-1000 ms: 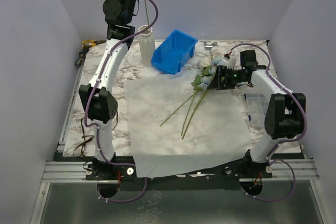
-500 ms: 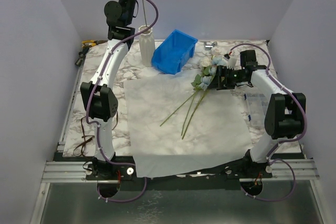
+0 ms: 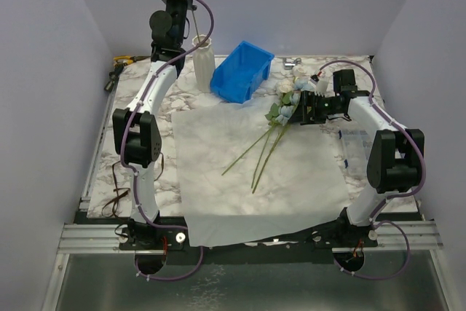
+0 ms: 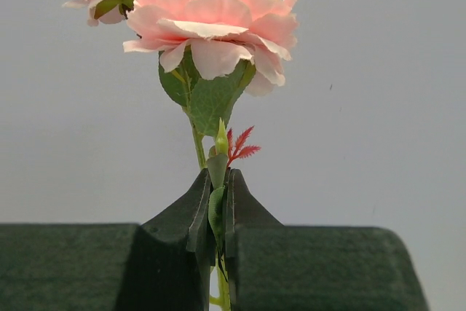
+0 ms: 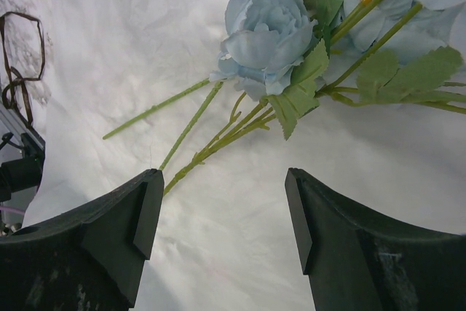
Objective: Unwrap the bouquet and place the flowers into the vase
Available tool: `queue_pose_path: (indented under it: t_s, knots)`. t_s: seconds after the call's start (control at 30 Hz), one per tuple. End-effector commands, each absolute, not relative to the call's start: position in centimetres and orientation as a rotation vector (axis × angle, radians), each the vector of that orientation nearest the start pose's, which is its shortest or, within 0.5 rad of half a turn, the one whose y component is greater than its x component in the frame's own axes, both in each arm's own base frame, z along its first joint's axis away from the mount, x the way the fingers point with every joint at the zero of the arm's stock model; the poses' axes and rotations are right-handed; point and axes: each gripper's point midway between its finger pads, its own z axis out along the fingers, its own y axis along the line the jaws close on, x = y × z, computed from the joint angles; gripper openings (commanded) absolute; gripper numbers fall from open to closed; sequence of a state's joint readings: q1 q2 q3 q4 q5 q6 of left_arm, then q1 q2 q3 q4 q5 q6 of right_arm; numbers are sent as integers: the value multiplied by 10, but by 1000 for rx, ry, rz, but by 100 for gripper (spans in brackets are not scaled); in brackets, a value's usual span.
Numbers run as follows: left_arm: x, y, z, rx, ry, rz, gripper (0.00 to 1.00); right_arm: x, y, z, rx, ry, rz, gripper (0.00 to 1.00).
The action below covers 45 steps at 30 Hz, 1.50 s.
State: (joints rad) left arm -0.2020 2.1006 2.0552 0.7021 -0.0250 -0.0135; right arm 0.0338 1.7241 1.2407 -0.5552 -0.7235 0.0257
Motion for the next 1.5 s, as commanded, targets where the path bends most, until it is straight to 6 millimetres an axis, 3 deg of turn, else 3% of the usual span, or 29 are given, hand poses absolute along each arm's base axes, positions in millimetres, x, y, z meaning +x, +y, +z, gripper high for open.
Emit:
queue_pose_path:
  t_s: [0.0, 0.13, 0.27, 0.43, 0.57, 0.7, 0.87, 1.0, 1.13, 1.3, 1.47]
  knots:
    - [614, -113, 482, -34, 988, -225, 0, 370, 130, 119, -274, 2462, 953, 77]
    - [617, -119, 455, -37, 1053, -236, 2, 372, 131, 119, -265, 2462, 966, 77]
    - [620, -119, 432, -47, 1114, -227, 16, 375, 132, 119, -258, 2460, 970, 77]
    - [617, -114, 416, -75, 1166, -218, 36, 375, 131, 118, -255, 2464, 967, 77]
    - [607, -114, 412, -75, 1208, -232, 42, 377, 131, 119, -258, 2460, 965, 77]
    - [583, -111, 414, -70, 1238, -244, 47, 378, 130, 121, -253, 2456, 954, 77]
    - [538, -102, 418, -45, 1287, -222, 52, 375, 131, 120, -248, 2456, 963, 78]
    - [502, -98, 396, 18, 1420, -195, 54, 374, 131, 121, -246, 2457, 966, 78]
    - [450, -132, 360, 276, 1586, -342, 55, 374, 132, 125, -248, 2448, 973, 78]
    - [378, -194, 315, 563, 1761, -629, 58, 373, 131, 131, -247, 2448, 968, 78]
    - [331, -256, 275, 769, 1881, -800, 57, 366, 125, 131, -222, 2469, 958, 77]
